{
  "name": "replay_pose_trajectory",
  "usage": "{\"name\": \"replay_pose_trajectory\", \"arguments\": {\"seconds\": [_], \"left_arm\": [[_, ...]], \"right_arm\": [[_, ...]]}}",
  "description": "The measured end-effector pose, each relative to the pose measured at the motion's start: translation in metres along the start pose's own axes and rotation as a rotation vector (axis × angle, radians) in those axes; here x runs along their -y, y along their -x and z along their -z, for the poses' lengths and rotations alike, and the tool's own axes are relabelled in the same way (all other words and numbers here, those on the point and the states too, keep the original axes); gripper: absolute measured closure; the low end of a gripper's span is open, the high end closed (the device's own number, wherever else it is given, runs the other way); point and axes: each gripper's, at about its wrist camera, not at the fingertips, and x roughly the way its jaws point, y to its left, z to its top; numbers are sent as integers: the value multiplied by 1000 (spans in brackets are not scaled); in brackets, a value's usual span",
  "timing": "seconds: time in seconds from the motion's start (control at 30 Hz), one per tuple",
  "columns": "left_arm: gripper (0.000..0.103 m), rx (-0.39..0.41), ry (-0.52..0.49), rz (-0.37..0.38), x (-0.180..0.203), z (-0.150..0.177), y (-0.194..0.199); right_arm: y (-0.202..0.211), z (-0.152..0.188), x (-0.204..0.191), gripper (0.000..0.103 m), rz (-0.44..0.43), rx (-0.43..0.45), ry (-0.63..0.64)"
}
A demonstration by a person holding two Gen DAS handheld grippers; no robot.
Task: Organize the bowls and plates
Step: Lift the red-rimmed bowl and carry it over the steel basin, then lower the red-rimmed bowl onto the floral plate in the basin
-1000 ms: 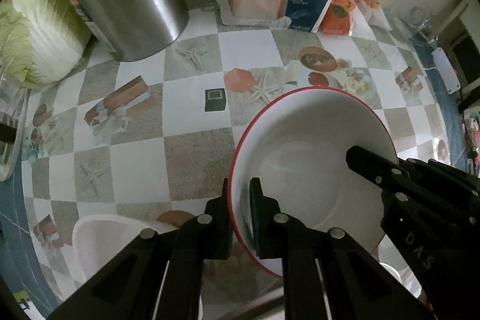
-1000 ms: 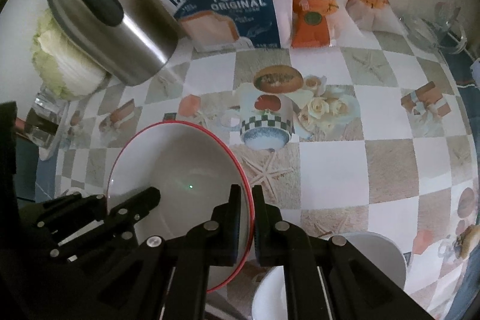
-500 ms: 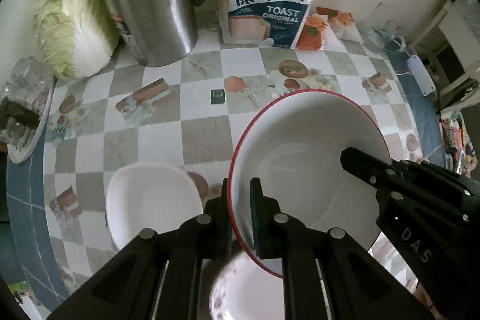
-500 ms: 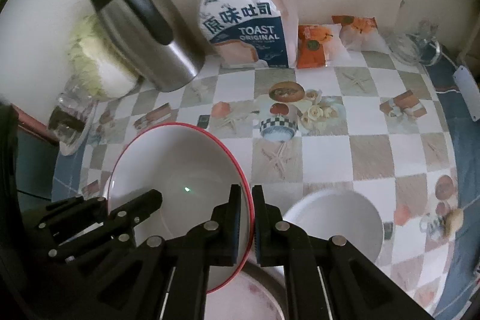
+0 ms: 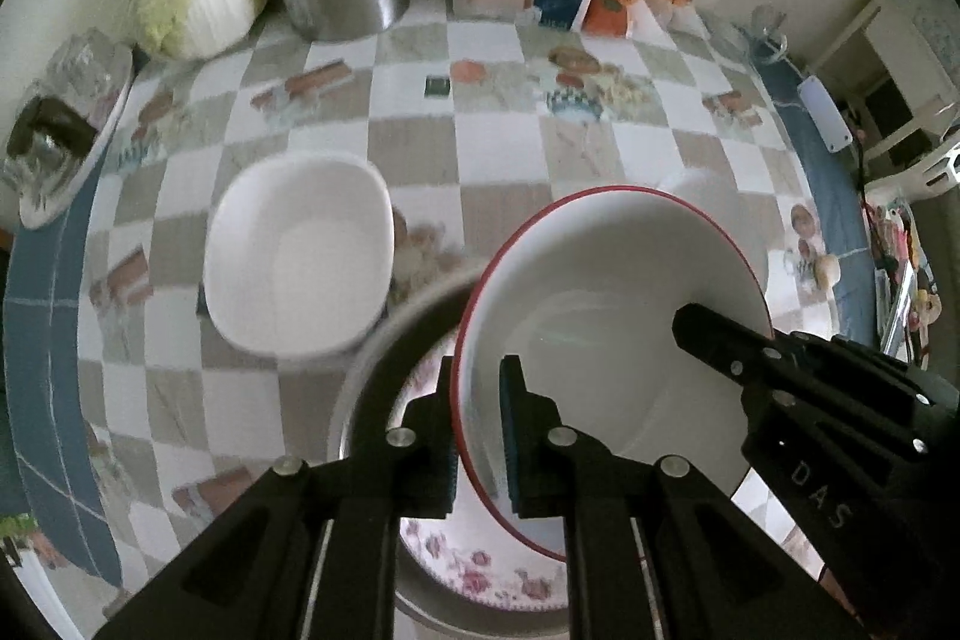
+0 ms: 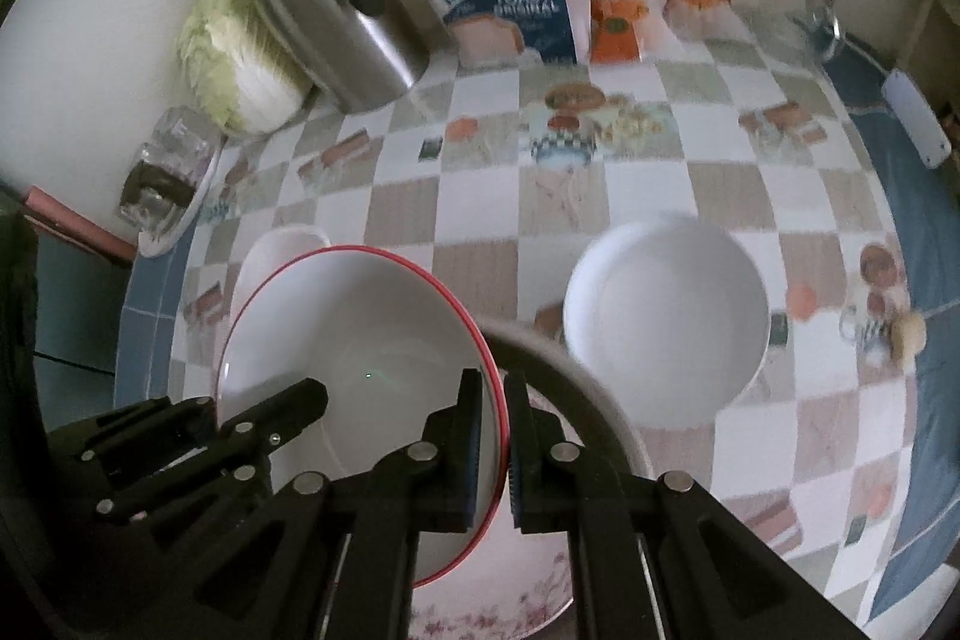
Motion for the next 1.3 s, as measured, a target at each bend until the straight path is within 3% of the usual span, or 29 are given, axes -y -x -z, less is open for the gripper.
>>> {"name": "replay_pose_trajectory", "arguments": {"seconds": [0.43, 1.3], "left_arm": [[93, -54, 29, 3, -6, 38, -22], [92, -92, 22, 12, -3, 40, -42]], "right_arm": [[-19, 40, 0, 95, 11, -57, 17], [-34, 41, 6, 95, 26, -92, 10]]}}
